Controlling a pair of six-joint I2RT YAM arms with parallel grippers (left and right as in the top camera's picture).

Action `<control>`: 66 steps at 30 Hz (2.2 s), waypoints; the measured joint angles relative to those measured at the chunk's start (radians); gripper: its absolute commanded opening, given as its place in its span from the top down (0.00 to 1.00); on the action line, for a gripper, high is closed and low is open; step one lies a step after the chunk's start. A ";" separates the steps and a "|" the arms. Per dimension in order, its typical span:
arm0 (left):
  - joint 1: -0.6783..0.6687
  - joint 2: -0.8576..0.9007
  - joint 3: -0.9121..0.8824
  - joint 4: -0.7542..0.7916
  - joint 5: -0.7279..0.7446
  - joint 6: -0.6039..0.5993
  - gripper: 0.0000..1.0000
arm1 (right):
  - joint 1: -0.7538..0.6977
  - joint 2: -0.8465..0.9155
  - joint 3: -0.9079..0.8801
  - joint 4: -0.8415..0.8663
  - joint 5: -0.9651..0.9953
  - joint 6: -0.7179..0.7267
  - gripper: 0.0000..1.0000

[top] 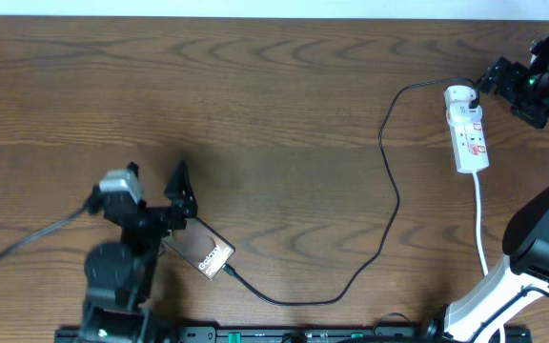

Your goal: Plug charger to phone and switch on socket

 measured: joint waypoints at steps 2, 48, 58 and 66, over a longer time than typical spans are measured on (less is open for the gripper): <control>0.000 -0.077 -0.098 0.099 -0.001 0.045 0.12 | 0.000 0.000 0.000 -0.001 0.000 0.000 0.01; 0.168 -0.373 -0.315 -0.115 0.018 0.208 0.12 | 0.001 0.000 0.000 -0.001 0.001 0.001 0.01; 0.168 -0.373 -0.315 -0.115 0.018 0.208 0.12 | 0.001 0.000 0.000 -0.001 0.001 0.000 0.01; 0.168 -0.373 -0.315 -0.115 0.017 0.208 0.12 | 0.001 -0.002 0.000 -0.001 0.001 0.001 0.01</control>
